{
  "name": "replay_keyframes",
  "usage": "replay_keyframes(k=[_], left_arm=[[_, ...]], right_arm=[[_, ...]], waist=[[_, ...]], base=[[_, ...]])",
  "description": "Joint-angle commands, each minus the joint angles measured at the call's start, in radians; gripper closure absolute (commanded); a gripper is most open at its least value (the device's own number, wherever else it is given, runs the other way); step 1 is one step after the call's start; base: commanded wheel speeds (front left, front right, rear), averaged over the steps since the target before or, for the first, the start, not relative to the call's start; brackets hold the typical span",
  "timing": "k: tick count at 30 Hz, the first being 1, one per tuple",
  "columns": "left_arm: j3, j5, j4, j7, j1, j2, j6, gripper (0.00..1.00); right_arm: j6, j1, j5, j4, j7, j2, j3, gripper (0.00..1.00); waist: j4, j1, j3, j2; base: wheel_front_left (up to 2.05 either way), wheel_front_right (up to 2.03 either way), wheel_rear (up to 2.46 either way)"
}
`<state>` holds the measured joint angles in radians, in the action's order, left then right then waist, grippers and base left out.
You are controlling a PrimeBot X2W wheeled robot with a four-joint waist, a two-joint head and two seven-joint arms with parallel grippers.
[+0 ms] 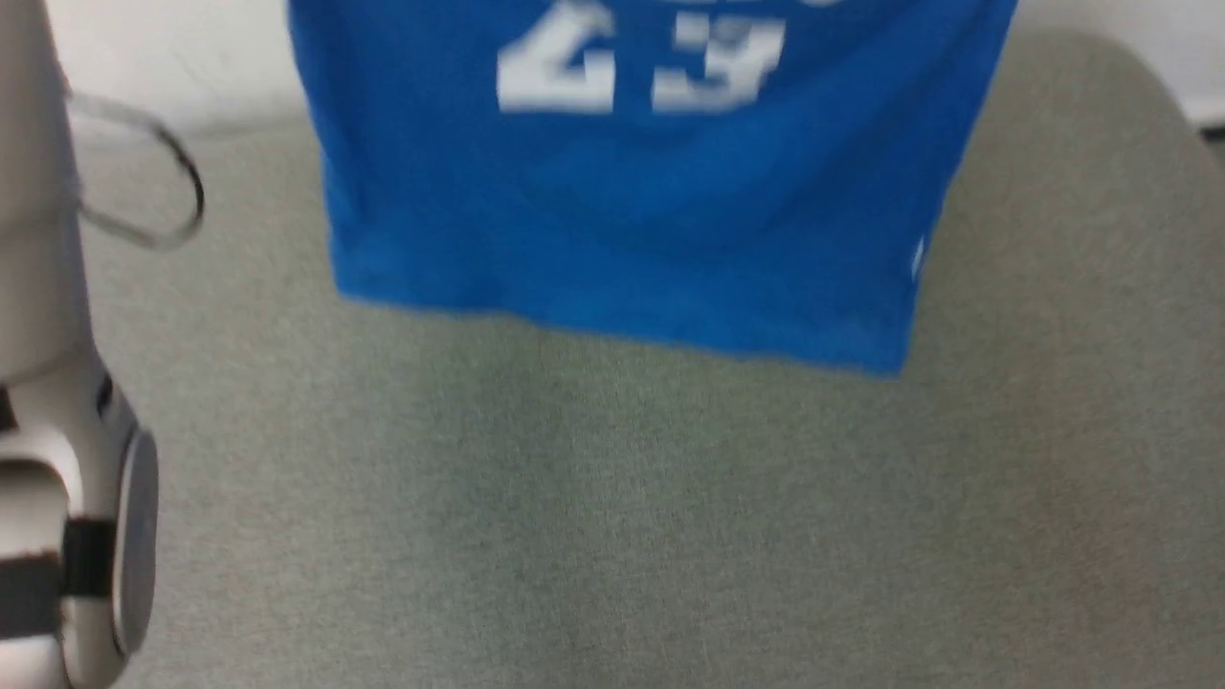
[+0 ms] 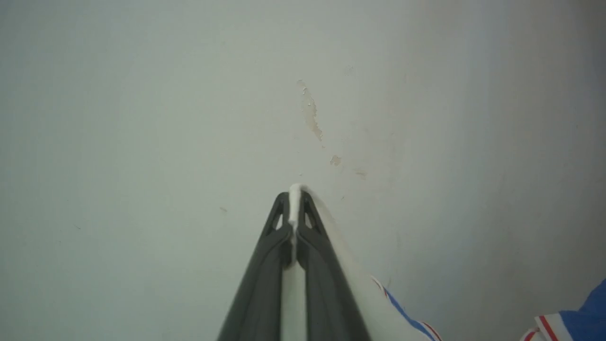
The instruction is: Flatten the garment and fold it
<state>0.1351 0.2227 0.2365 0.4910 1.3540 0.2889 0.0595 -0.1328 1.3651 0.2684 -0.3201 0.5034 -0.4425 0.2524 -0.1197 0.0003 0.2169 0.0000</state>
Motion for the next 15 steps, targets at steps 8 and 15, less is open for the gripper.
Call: replay_keyframes(k=[8, 15], left_arm=[[0.012, -0.064, 0.110, -0.211, 0.245, -0.056, 0.071, 1.00], [-0.013, -0.081, 0.174, -0.393, 0.335, -0.029, 0.089, 1.00]], right_arm=[[0.002, 0.290, -0.123, -0.162, -0.156, 0.044, 0.014, 1.00], [0.002, 0.421, -0.182, -0.269, -0.291, 0.002, 0.089, 1.00]], waist=[[0.010, -0.0003, 0.329, 0.0000], [0.046, -0.0003, 0.410, 0.0000]], base=[[0.00, 0.00, 0.00], [0.00, 0.00, 0.00]])
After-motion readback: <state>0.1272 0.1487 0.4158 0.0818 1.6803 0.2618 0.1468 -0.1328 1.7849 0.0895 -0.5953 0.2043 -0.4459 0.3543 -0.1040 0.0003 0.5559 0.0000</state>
